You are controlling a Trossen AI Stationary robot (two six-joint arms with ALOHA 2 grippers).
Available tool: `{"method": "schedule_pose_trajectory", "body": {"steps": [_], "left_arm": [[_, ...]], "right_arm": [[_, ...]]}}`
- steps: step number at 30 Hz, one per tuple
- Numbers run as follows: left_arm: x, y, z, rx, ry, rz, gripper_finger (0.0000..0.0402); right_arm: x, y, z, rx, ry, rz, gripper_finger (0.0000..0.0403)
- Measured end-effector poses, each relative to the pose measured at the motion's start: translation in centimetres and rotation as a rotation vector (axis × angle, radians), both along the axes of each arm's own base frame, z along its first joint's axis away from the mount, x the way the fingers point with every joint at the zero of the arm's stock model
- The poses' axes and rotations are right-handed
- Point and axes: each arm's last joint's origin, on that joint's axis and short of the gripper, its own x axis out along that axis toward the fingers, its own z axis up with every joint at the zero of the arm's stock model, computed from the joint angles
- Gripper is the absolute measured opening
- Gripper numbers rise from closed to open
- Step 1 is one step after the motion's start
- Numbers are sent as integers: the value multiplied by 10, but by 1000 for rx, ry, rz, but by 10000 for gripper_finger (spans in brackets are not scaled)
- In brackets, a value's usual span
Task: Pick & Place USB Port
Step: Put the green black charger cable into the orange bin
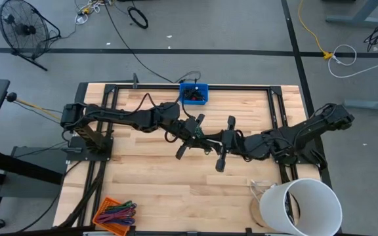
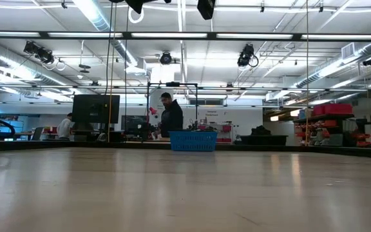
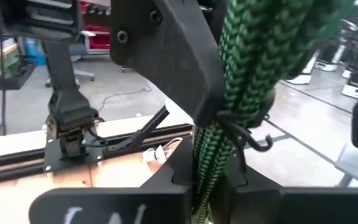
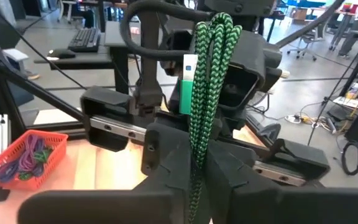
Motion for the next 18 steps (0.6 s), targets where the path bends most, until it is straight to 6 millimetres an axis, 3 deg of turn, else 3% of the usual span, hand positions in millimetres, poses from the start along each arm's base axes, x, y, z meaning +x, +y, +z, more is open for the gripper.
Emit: {"method": "schedule_pose_trajectory", "body": {"steps": [10, 14, 18], "left_arm": [[-5, -2, -14, 0, 195, 75, 18], [-24, -10, -16, 50, 366, 131, 18], [-54, -33, -11, 95, 548, 130, 18]], "right_arm": [[-9, 0, -8, 7, 99, -10, 76], [-25, 1, -7, 78, 142, -11, 79], [-35, 2, -12, 128, 208, -25, 73]]}}
